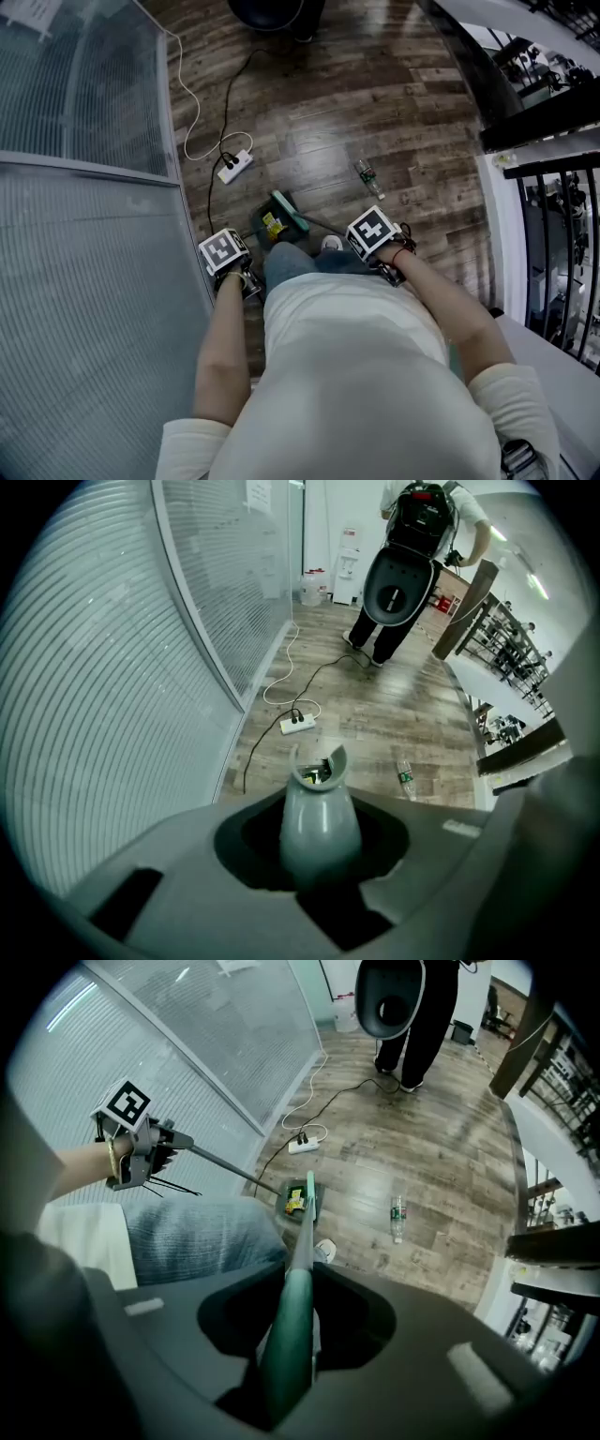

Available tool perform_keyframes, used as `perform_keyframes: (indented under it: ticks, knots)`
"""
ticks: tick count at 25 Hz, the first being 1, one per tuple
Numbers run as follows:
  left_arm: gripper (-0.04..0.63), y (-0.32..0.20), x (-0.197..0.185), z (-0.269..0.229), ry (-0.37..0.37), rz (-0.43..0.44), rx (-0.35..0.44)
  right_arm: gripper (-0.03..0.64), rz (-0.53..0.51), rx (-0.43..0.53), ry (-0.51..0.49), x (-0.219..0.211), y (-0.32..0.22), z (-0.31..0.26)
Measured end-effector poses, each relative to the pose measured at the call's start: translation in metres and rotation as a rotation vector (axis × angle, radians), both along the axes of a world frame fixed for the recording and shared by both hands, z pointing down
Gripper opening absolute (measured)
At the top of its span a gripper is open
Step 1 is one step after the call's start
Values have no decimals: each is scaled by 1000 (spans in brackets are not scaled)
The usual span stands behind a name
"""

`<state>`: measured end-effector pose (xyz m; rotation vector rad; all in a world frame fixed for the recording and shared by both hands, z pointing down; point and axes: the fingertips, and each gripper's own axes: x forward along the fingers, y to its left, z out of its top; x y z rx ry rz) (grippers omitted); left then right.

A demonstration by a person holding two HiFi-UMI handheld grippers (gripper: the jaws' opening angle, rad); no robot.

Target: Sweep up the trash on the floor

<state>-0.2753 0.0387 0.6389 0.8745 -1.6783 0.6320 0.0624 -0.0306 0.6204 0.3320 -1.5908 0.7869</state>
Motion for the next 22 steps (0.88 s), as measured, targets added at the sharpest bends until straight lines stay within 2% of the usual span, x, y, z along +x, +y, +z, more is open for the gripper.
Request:
perform_keyframes:
  ticks: [7,22]
  knots:
    - [89,-25,12,-4,-8,86,2,101,148,13,-25,26,-15,-4]
    - [89,-100,65,-10,46,137,34,101,577,70,-68,113,-65,-12]
